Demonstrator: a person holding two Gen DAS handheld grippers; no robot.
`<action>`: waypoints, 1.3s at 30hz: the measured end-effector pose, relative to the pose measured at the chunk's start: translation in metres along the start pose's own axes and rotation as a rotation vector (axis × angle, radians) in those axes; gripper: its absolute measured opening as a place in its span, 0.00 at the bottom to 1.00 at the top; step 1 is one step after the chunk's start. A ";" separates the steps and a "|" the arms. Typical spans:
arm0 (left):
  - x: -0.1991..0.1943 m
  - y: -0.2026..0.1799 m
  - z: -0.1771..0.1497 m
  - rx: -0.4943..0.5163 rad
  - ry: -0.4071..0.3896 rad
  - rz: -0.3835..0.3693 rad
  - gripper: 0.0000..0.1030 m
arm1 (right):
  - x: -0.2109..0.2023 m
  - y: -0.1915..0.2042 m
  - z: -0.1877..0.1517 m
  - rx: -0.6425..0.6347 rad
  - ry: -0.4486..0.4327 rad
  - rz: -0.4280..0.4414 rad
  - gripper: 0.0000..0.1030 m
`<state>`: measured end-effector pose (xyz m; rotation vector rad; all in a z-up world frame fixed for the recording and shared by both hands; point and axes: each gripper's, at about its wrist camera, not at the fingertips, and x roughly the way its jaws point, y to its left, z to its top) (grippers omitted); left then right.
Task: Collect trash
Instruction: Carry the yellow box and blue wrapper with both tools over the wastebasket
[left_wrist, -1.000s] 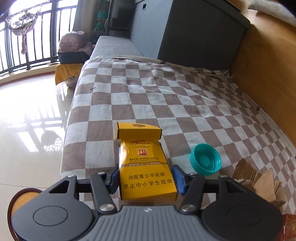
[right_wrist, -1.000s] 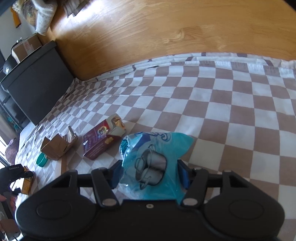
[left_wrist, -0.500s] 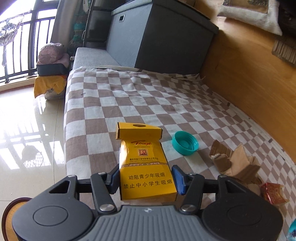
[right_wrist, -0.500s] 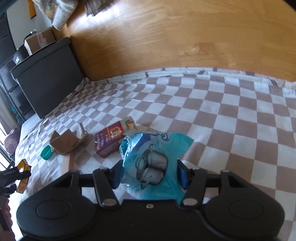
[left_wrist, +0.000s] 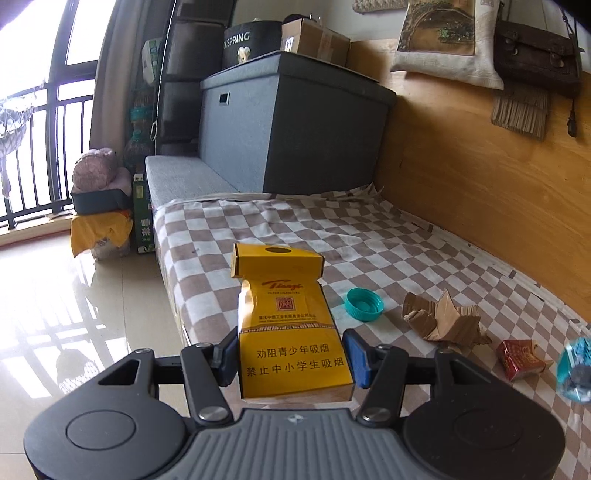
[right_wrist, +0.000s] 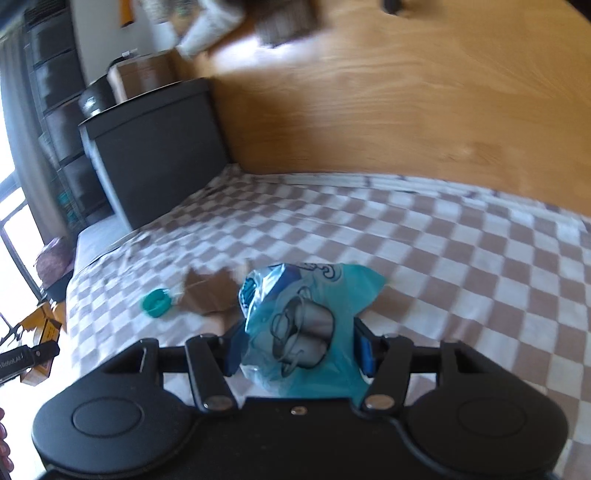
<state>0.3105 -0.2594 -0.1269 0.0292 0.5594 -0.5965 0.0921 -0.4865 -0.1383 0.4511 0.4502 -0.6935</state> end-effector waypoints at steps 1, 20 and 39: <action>-0.005 0.003 0.000 0.004 -0.003 0.003 0.56 | 0.000 0.009 0.000 -0.017 -0.001 0.009 0.57; -0.091 0.118 -0.011 -0.030 -0.066 0.155 0.56 | -0.017 0.196 -0.028 -0.321 -0.007 0.271 0.57; -0.099 0.272 -0.098 -0.310 0.065 0.329 0.56 | 0.012 0.370 -0.151 -0.598 0.178 0.494 0.57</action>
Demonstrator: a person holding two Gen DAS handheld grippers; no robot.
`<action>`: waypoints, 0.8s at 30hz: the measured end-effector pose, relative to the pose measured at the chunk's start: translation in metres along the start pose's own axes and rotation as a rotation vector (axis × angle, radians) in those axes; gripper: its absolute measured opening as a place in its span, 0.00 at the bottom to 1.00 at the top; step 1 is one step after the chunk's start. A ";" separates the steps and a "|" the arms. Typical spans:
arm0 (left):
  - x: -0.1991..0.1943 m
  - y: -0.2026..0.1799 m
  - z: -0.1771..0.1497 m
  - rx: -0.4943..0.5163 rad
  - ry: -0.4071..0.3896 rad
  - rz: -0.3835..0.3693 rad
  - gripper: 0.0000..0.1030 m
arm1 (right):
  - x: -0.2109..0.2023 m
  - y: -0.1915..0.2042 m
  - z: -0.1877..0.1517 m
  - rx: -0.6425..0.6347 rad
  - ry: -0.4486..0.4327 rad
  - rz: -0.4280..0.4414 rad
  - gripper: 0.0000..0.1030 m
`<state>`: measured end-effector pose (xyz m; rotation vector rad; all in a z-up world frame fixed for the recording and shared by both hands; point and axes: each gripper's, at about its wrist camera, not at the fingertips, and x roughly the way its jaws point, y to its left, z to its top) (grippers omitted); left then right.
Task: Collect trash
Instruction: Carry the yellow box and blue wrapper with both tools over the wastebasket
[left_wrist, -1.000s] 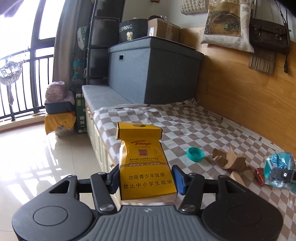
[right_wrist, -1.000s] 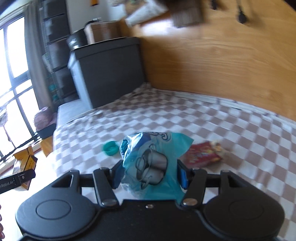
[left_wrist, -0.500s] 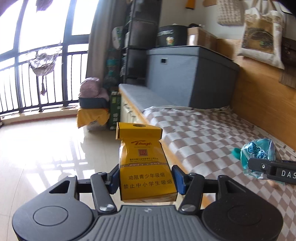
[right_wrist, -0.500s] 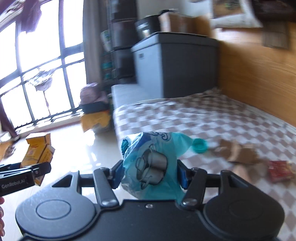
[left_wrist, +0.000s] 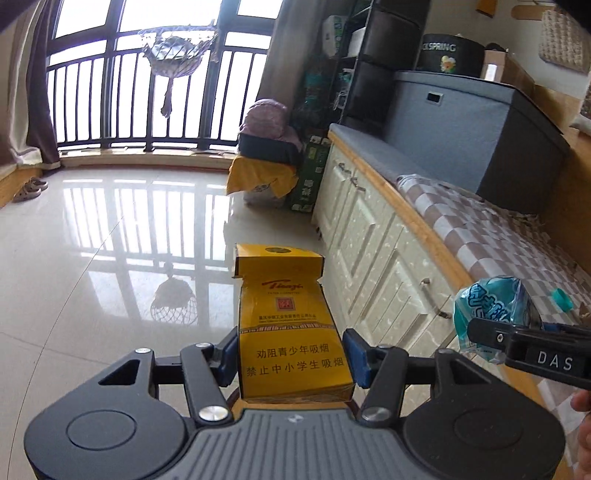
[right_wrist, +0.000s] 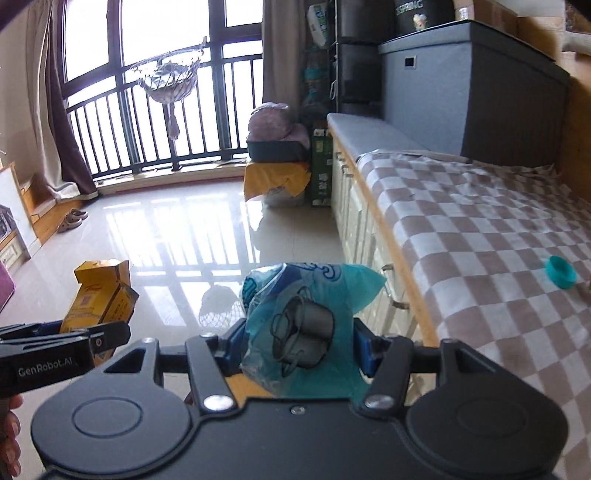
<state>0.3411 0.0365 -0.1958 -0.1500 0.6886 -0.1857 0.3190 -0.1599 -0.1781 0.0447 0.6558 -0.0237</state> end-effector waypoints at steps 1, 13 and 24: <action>0.006 0.005 -0.003 -0.012 0.015 0.005 0.56 | 0.009 0.005 -0.004 -0.005 0.017 0.008 0.57; 0.113 0.031 -0.071 -0.050 0.304 0.014 0.56 | 0.117 0.019 -0.071 -0.023 0.248 0.058 0.57; 0.181 0.036 -0.112 0.010 0.529 0.018 0.56 | 0.199 0.017 -0.109 -0.041 0.440 0.103 0.57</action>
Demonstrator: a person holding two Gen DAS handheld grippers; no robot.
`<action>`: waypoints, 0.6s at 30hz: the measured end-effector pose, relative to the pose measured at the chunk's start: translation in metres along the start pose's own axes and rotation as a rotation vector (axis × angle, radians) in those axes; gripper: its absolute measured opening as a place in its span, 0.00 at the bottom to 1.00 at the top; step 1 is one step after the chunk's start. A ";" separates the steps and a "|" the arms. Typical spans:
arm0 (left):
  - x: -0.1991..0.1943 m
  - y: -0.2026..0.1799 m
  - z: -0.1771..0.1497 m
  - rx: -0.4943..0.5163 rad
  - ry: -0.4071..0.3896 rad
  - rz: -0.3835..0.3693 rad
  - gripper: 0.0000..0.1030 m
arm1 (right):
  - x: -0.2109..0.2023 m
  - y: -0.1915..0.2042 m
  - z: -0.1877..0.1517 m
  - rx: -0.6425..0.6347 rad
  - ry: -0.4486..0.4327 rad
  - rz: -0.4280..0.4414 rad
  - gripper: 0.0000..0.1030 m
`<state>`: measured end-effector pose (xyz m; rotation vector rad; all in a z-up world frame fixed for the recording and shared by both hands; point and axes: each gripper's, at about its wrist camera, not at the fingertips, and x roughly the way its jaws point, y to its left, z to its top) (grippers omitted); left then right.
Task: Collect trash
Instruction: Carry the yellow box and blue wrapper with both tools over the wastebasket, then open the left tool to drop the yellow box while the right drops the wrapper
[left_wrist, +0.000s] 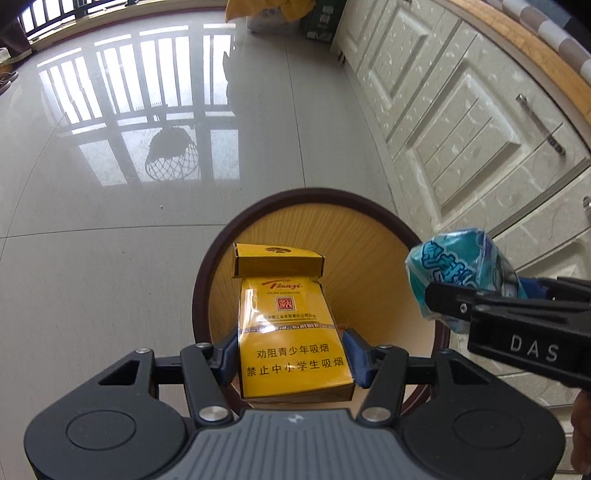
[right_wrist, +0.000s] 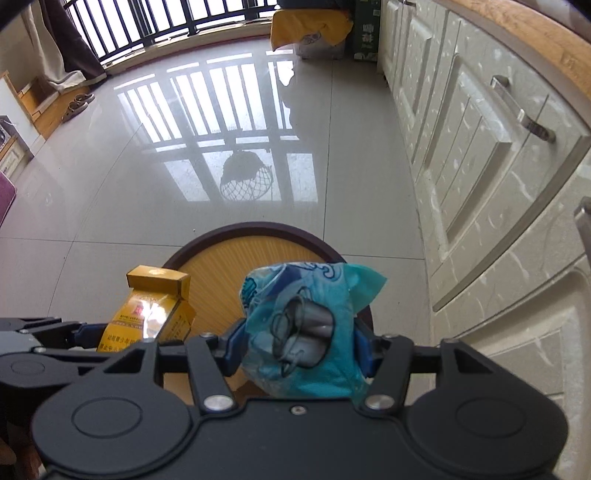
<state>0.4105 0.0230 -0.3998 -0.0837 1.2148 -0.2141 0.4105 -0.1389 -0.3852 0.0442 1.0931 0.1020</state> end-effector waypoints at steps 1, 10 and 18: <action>0.005 0.001 -0.002 0.002 0.017 0.002 0.56 | 0.004 -0.001 0.001 -0.001 0.009 0.002 0.57; 0.033 0.002 -0.004 -0.009 0.115 -0.016 0.56 | 0.033 -0.007 0.010 -0.005 0.047 0.019 0.58; 0.046 -0.004 -0.010 0.006 0.172 -0.032 0.72 | 0.041 -0.008 0.018 0.017 0.001 0.078 0.61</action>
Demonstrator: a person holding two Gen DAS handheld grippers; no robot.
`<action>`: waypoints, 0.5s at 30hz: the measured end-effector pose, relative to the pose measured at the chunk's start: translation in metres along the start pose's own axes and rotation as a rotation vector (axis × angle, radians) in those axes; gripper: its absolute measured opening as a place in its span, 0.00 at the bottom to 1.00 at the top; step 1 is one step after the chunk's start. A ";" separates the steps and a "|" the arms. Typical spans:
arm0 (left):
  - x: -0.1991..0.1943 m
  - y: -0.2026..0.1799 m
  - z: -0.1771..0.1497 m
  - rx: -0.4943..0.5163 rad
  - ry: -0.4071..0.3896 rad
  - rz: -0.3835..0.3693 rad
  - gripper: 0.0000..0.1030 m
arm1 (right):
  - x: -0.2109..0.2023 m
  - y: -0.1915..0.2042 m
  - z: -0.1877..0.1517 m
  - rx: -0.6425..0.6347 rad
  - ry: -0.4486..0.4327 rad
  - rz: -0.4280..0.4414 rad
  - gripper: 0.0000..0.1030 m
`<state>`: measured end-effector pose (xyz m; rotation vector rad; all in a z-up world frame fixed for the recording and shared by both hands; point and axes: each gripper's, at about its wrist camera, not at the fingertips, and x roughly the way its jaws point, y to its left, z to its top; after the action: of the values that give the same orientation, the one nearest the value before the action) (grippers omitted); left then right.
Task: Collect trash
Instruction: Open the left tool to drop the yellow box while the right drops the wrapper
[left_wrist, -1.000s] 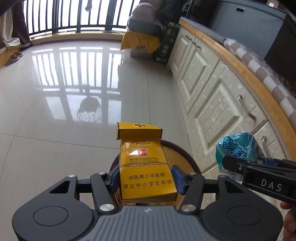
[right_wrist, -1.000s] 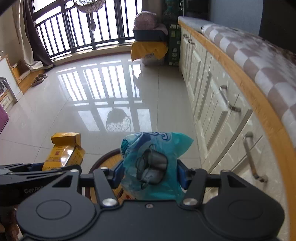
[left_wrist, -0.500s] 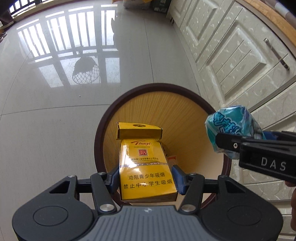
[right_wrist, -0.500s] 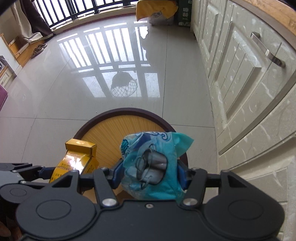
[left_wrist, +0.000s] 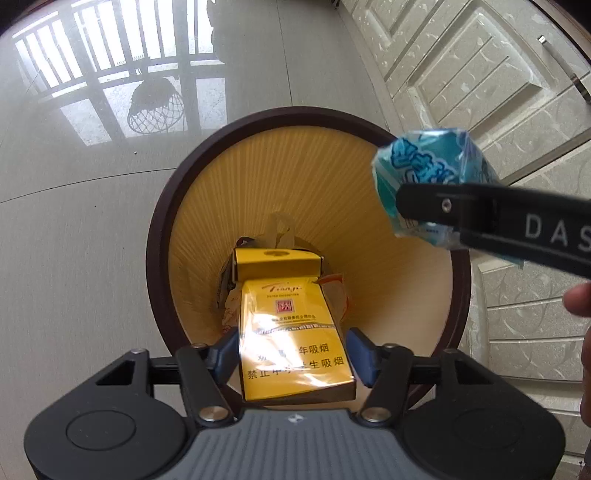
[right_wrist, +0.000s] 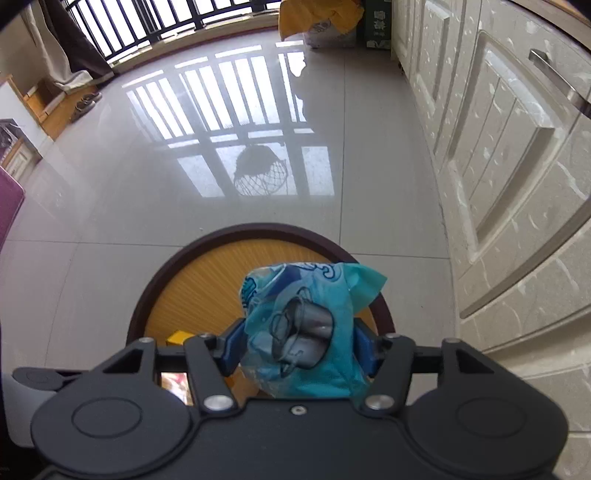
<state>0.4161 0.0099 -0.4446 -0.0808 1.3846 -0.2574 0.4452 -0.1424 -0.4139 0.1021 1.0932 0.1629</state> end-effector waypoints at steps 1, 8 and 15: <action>0.001 0.000 0.000 0.000 0.004 0.002 0.77 | -0.001 0.000 0.000 0.006 -0.011 0.017 0.63; 0.004 -0.004 0.000 0.020 0.032 -0.005 0.91 | 0.002 0.000 0.000 -0.003 0.006 0.009 0.74; 0.005 -0.005 0.001 0.031 0.037 -0.014 0.93 | 0.005 0.000 -0.001 -0.011 0.031 -0.005 0.75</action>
<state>0.4171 0.0035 -0.4481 -0.0606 1.4166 -0.2936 0.4463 -0.1419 -0.4189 0.0869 1.1234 0.1666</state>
